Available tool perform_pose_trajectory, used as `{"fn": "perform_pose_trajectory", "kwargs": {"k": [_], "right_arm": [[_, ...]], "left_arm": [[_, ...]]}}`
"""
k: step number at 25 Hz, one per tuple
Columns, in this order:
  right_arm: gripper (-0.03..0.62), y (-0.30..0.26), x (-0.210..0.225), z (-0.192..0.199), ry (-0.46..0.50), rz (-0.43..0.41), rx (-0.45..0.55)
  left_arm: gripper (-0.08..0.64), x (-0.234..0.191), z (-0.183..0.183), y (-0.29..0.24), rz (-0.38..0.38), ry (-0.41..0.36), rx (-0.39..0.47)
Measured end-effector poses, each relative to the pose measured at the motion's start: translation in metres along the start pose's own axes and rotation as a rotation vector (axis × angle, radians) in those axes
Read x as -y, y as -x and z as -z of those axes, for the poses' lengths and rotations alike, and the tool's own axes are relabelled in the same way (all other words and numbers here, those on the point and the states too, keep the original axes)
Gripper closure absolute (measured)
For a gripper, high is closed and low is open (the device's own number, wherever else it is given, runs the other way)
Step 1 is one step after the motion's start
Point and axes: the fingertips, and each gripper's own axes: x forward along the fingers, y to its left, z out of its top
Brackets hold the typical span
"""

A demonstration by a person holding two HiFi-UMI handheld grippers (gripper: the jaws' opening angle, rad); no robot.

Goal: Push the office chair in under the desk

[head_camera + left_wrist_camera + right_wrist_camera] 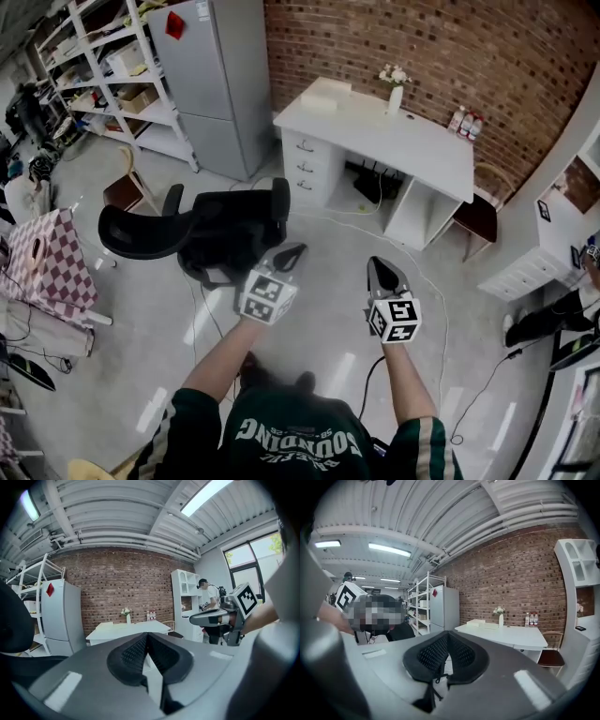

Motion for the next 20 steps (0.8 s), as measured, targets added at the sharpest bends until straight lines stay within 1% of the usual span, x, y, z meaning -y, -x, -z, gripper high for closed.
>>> {"fn": "perform_pose_trajectory", "kwargs": {"k": [8, 12, 17, 20], "right_arm": [[0.592, -0.043, -0.057, -0.012, 0.019, -0.122, 0.003], [0.592, -0.063, -0.096, -0.011, 0.025, -0.196, -0.006], [0.591, -0.078, -0.138, -0.010, 0.050, -0.245, -0.004], [0.591, -0.089, -0.160, -0.013, 0.043, -0.275, 0.014]], "left_arm": [[0.549, -0.039, 0.001, 0.046, -0.081, -0.005, -0.008], [0.549, -0.066, 0.014, 0.074, -0.141, 0.012, -0.022], [0.549, -0.094, 0.033, 0.114, -0.204, 0.036, -0.038], [0.549, -0.112, 0.048, 0.140, -0.241, 0.045, -0.054]]}}
